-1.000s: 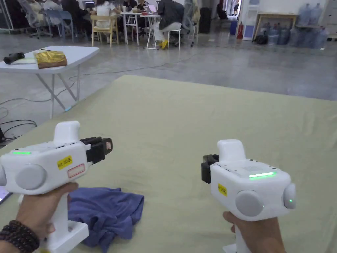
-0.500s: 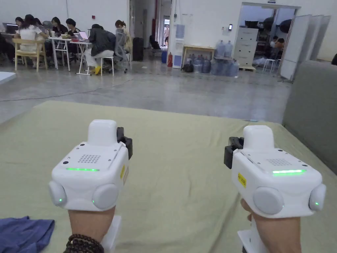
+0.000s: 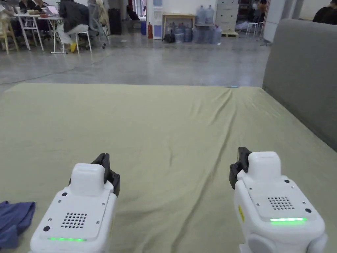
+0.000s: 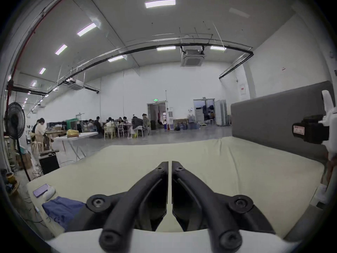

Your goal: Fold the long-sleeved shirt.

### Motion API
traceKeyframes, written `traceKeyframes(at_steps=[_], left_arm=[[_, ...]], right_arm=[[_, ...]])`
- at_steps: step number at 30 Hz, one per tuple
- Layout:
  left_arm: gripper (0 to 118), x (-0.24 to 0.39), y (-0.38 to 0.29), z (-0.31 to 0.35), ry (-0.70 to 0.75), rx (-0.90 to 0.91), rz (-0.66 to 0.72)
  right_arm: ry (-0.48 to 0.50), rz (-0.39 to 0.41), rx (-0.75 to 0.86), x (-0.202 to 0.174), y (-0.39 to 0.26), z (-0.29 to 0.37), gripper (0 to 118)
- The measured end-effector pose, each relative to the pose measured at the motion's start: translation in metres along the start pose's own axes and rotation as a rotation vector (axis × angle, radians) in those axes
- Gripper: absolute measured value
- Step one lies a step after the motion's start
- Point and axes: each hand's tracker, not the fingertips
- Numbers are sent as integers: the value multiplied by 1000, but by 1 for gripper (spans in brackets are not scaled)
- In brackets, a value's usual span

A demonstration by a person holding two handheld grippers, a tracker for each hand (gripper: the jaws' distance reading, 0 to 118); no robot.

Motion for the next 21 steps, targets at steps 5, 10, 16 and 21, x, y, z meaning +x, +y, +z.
traceKeyframes(at_steps=[5,10,16,21], left_arm=[[0,8,-18,-4,-27,-49,-10],[0,9,-22,-8,-23,-67,52],[0,9,-21,-6,-24,-61,36],[0,12,-22,-7,-17,-71,8]], right_arm=[[-18,10,4,5,-15,6,0],[-28,6,4,11,-13,6,0],[-39,-11,-5,14,-12,6,0],[-22,-7,-24,12,-15,6,0]])
